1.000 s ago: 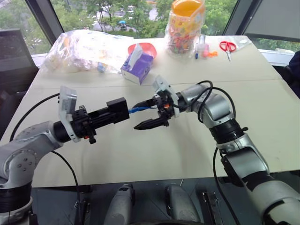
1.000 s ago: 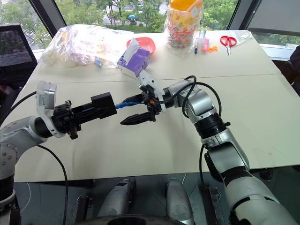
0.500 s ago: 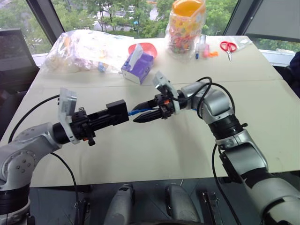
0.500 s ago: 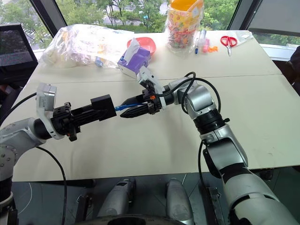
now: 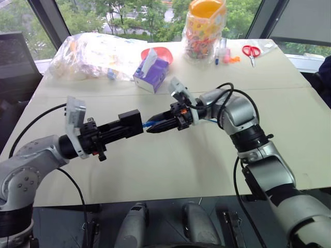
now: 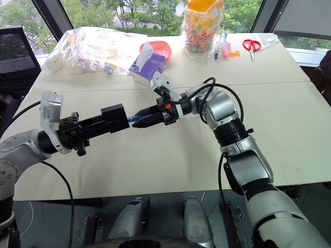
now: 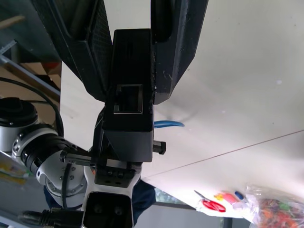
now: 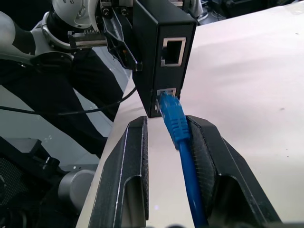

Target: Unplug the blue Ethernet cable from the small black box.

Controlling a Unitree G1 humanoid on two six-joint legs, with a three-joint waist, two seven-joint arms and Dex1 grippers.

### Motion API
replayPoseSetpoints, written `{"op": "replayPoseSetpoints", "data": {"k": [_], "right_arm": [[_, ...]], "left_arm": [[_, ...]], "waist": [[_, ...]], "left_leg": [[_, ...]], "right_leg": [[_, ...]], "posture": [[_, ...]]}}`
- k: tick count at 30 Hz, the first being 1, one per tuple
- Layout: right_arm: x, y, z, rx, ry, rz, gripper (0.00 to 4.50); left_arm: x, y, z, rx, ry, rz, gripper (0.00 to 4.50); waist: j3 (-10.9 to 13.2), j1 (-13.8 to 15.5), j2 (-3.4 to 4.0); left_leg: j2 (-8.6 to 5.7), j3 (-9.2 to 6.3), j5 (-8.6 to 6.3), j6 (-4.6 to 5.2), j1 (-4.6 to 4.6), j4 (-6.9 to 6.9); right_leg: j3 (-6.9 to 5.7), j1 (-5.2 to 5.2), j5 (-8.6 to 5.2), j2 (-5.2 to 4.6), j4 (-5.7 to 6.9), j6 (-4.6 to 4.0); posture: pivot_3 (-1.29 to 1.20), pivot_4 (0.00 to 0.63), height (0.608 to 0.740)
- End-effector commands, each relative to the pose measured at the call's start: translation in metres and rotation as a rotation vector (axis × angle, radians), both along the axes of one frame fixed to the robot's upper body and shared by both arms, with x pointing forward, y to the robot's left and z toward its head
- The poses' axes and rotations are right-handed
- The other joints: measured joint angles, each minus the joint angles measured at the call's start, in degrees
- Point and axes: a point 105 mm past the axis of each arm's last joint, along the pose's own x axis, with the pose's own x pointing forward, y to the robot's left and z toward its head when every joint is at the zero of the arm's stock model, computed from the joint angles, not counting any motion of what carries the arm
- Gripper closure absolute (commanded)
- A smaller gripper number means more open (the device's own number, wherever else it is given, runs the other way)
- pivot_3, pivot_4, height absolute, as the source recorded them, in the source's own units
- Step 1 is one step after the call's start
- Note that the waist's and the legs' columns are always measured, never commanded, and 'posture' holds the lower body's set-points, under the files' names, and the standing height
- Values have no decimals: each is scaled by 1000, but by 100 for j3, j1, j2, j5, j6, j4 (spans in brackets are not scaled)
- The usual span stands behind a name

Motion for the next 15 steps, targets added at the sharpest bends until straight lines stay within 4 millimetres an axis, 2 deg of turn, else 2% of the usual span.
{"op": "replayPoseSetpoints", "data": {"k": [1, 15], "right_arm": [[-6, 5, 16, 41, -21, 53, 3250], [-7, 6, 15, 29, -27, 64, 3250]], "left_arm": [[-4, -5, 6, -5, -30, -14, 4025], [-5, -7, 1, 35, -24, -20, 4025]], "waist": [[0, 1, 0], [0, 2, 0]], "left_leg": [[0, 0, 0, 0, 0, 0], [0, 0, 0, 0, -1, 0]], "right_leg": [[0, 0, 0, 0, 0, 0], [0, 0, 0, 0, 0, 0]], "posture": [[0, 150, 726], [0, 150, 726]]}}
